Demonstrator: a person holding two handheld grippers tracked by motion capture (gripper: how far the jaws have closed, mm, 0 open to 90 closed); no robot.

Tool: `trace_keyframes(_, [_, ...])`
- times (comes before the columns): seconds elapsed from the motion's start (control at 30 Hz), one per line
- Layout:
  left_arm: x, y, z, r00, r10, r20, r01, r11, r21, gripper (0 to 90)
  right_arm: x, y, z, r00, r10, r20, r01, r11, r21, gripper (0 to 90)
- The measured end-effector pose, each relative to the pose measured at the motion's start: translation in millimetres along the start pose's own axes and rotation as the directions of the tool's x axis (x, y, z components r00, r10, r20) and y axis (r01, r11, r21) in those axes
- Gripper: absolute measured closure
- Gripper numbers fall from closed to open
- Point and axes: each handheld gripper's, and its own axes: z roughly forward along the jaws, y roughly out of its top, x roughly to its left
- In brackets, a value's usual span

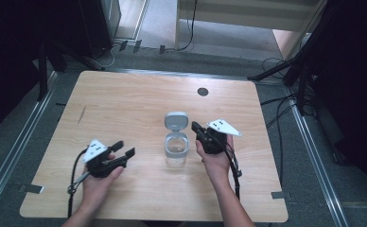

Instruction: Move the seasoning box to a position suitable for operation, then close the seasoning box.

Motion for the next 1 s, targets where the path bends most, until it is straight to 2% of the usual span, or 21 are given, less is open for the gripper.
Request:
trace_keyframes(0.03, [8.7,-2.7,-7.4,0.9997,0.004,-0.025,-0.004,0.9999,0.012,35.9,0.0,3.0,1.7,1.0,-0.005,-0.001,0.005,1.0,-0.002,90.0])
trace_keyframes(0.07, [8.7,-2.7,-7.4,0.9997,0.004,-0.025,-0.004,0.9999,0.012,34.2,0.0,3.0,1.7,1.0,-0.005,-0.001,0.005,1.0,-0.002,90.0])
trace_keyframes(0.1, [25.9,-8.6,-22.7,0.9971,0.003,-0.076,-0.001,0.9996,0.029,31.9,-0.9,12.5,6.5,0.9999,-0.012,-0.006,0.012,1.0,-0.009,90.0])
trace_keyframes(0.13, [25.9,-8.6,-22.7,0.9971,0.003,-0.076,-0.001,0.9996,0.029,31.9,-1.7,15.6,7.5,1.0,-0.009,-0.004,0.009,1.0,-0.012,90.0])
trace_keyframes(0.17, [34.3,-11.1,-30.5,0.9955,-0.013,-0.093,0.016,0.9993,0.033,31.9,-1.7,15.6,7.5,1.0,-0.009,-0.004,0.009,1.0,-0.012,90.0])
trace_keyframes(0.2, [44.1,-13.3,-39.7,0.9931,-0.031,-0.113,0.035,0.9988,0.035,31.9,-3.1,19.8,8.9,1.0,-0.006,0.001,0.006,1.0,-0.017,90.0])
trace_keyframes(0.27, [56.1,-15.5,-52.6,0.9884,-0.039,-0.146,0.044,0.9987,0.025,32.0,-5.8,28.0,11.2,1.0,0.0,-0.007,0.0,1.0,-0.028,90.0])
trace_keyframes(0.3, [63.9,-17.6,-61.5,0.9842,-0.046,-0.171,0.05,0.9986,0.017,32.4,-6.2,35.8,12.9,0.9993,-0.003,-0.038,0.002,0.999,-0.036,90.0])
trace_keyframes(0.33, [67.8,-18.8,-65.2,0.9838,-0.063,-0.168,0.066,0.9977,0.015,32.4,-5.4,39.0,13.0,0.9986,-0.012,-0.051,0.01,0.999,-0.038,90.0])
trace_keyframes(0.4, [73.9,-20.1,-69.0,0.9811,-0.129,-0.145,0.129,0.9916,-0.007,32.4,-4.3,43.6,13.2,0.9952,-0.011,-0.097,0.006,0.999,-0.047,90.0])
trace_keyframes(0.43, [73.9,-20.1,-69.0,0.9811,-0.129,-0.145,0.129,0.9916,-0.007,32.5,-4.3,43.6,13.2,0.9952,-0.011,-0.097,0.006,0.999,-0.047,90.0])
trace_keyframes(0.47, [76.3,-20.0,-68.5,0.9772,-0.151,-0.149,0.151,0.9884,-0.017,32.8,-1.7,45.8,11.8,0.9915,-0.028,-0.127,0.023,0.999,-0.043,90.0])
trace_keyframes(0.5, [76.6,-20.1,-68.0,0.9763,-0.158,-0.148,0.158,0.9874,-0.013,32.9,-0.2,45.7,10.8,0.99,-0.032,-0.138,0.027,0.999,-0.039,90.0])
trace_keyframes(0.57, [76.4,-20.3,-67.2,0.9763,-0.16,-0.146,0.159,0.9871,-0.014,33.0,1.2,45.3,9.4,0.9882,-0.044,-0.147,0.039,0.999,-0.033,90.0])
trace_keyframes(0.6, [75.7,-20.4,-66.8,0.9776,-0.153,-0.144,0.153,0.9882,-0.011,33.2,3.1,43.3,6.1,0.9841,-0.054,-0.169,0.049,0.998,-0.031,90.0])
trace_keyframes(0.67, [74.6,-20.2,-65.5,0.9791,-0.142,-0.146,0.142,0.9898,-0.006,33.4,5.4,39.5,1.5,0.9831,-0.05,-0.176,0.046,0.999,-0.03,90.0])
trace_keyframes(0.77, [74.4,-20.0,-64.1,0.9781,-0.143,-0.151,0.144,0.9896,-0.007,33.4,7.2,34.2,-2.7,0.9815,-0.057,-0.183,0.053,0.998,-0.024,90.0])
trace_keyframes(0.8, [74.1,-19.9,-63.6,0.9781,-0.141,-0.153,0.141,0.99,-0.006,33.4,8.9,27.1,-8.0,0.9819,-0.063,-0.179,0.062,0.998,-0.011,90.0])
trace_keyframes(0.93, [72.5,-20.4,-62.7,0.9807,-0.127,-0.149,0.128,0.9918,-0.004,33.9,7.4,19.5,-14.2,0.984,-0.066,-0.165,0.065,0.998,-0.008,90.0])
trace_keyframes(0.97, [71.6,-20.7,-62.4,0.9824,-0.118,-0.145,0.118,0.993,-0.004,33.9,5.7,17.3,-16.2,0.9848,-0.057,-0.164,0.056,0.998,-0.008,86.2])
trace_keyframes(1.0, [69.0,-21.0,-61.6,0.9848,-0.097,-0.144,0.098,0.9952,0.001,31.6,0.9,12.9,-20.3,0.9874,-0.061,-0.146,0.057,0.998,-0.027,62.5])
